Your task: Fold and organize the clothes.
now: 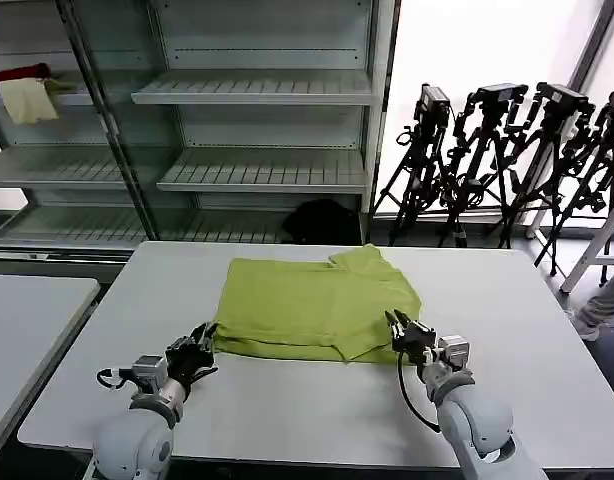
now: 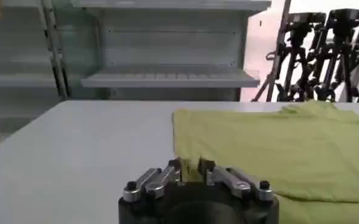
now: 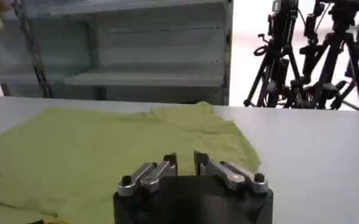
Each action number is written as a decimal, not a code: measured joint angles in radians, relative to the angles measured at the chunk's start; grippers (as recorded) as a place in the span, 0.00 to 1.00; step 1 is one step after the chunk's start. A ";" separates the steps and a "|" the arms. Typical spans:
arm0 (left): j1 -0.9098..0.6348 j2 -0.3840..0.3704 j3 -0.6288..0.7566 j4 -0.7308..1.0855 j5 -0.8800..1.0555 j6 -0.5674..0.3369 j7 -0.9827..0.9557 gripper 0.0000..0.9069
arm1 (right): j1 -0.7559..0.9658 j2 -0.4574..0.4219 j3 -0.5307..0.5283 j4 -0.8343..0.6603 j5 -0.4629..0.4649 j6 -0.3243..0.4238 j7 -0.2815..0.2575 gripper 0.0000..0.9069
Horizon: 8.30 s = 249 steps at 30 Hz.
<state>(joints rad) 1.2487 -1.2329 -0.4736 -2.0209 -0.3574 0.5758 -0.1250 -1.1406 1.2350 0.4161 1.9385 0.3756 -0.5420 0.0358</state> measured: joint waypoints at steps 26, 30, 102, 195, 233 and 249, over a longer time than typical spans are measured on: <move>0.089 -0.002 -0.027 -0.035 0.007 0.001 0.023 1.00 | -0.217 -0.037 0.090 0.121 0.037 -0.002 -0.016 1.00; 0.091 -0.004 -0.025 -0.030 0.007 0.001 0.025 1.00 | -0.236 -0.038 0.095 0.125 0.036 -0.002 -0.014 0.98; 0.338 0.105 -0.151 -0.188 -0.047 -0.011 0.071 0.00 | -0.469 -0.075 0.103 0.346 0.093 -0.035 0.055 0.00; -0.277 0.219 0.090 0.261 -0.230 0.011 0.117 1.00 | 0.355 0.010 -0.192 -0.280 0.127 -0.056 0.117 1.00; -0.411 0.181 0.114 0.519 -0.127 0.005 0.202 0.63 | 0.411 0.076 -0.234 -0.422 0.013 -0.053 0.086 0.61; -0.396 0.168 0.112 0.506 -0.119 0.003 0.202 0.26 | 0.390 0.074 -0.260 -0.417 0.000 -0.052 0.075 0.00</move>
<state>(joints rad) 0.8527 -1.0652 -0.3621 -1.5151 -0.4764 0.5792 0.0773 -0.7504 1.3095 0.1559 1.5210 0.3752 -0.5943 0.1107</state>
